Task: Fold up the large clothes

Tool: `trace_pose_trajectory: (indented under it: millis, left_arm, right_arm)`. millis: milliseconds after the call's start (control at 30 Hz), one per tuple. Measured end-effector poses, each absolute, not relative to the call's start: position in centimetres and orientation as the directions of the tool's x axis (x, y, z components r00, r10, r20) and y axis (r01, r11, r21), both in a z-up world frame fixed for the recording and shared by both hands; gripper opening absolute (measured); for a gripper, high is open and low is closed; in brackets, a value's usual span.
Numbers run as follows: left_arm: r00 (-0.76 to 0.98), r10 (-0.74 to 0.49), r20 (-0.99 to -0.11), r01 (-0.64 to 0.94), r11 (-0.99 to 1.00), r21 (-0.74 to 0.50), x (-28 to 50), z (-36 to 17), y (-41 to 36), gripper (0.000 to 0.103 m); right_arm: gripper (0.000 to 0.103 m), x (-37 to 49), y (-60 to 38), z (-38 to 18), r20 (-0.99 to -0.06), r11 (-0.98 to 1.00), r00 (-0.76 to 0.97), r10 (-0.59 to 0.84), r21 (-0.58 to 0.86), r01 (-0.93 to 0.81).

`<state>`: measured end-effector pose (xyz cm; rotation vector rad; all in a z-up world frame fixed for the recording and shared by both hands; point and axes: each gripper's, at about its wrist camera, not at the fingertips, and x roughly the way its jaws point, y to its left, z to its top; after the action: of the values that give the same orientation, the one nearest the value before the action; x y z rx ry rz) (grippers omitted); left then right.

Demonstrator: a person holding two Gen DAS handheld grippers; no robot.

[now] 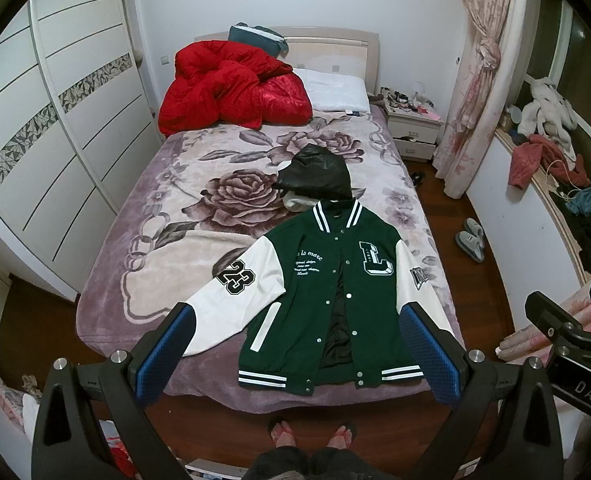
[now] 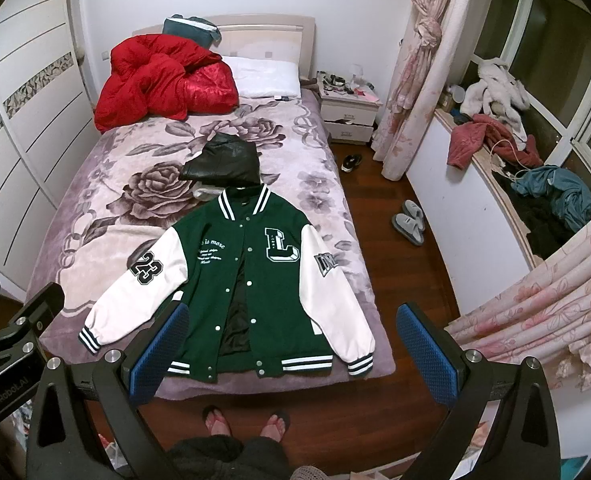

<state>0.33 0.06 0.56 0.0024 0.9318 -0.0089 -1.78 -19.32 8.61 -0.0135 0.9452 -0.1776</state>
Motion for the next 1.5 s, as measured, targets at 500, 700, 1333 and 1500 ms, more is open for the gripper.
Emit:
trace_pose_trajectory:
  millis: [500,700,1333,1500]
  left_arm:
    - [0.599,-0.009,-0.801,0.009,1.0,-0.005,0.7,0.7,0.1,0.103]
    - [0.602,-0.008,-0.798,0.007,1.0,-0.004,1.5,1.4,-0.2,0.103]
    - [0.619,-0.012,-0.786,0.011,1.0,-0.007,2.5,3.7,-0.9,0.103]
    - [0.614,-0.022,-0.789,0.02,1.0,-0.012,2.7,3.1,-0.9,0.103]
  right_arm:
    - [0.103,-1.6,-19.4,8.8,-0.804,0.985,0.574,-0.158,-0.09,0.145]
    - [0.103,-1.7,-19.3,9.0,-0.803,0.985,0.575,-0.157,-0.089,0.145]
    - [0.103,-1.7,-19.1,9.2,-0.8,0.985,0.578,-0.16,-0.087,0.152]
    - [0.103,-1.5,-19.0,9.0,-0.802,0.984,0.575,-0.16,-0.085,0.155]
